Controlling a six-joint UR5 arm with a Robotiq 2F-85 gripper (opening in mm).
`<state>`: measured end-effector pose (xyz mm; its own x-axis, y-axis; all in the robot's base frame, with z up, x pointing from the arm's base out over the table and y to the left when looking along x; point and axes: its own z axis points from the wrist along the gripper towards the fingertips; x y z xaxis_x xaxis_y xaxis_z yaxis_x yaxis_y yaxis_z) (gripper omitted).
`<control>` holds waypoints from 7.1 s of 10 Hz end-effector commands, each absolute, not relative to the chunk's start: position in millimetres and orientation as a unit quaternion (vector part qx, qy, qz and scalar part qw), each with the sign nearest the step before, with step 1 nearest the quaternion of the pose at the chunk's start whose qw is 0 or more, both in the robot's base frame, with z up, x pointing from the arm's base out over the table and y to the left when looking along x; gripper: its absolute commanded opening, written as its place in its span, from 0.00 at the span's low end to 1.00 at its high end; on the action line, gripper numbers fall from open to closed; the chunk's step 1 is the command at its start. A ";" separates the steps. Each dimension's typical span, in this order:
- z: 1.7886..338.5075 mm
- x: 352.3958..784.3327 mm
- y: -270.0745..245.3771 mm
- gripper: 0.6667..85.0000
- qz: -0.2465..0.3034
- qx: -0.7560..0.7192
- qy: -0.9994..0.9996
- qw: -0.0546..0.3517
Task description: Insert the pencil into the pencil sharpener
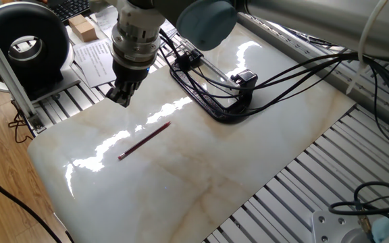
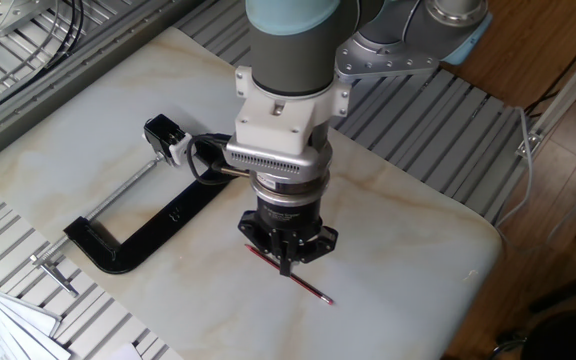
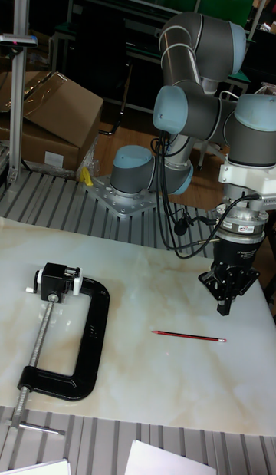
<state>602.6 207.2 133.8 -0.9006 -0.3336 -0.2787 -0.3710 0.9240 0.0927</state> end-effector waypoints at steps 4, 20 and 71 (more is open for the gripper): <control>133.7 595.6 206.2 0.82 0.073 -0.181 0.974 0.114; 135.0 592.1 211.3 0.82 0.086 -0.158 0.978 0.107; 138.3 595.1 215.3 0.80 0.100 -0.150 0.977 0.117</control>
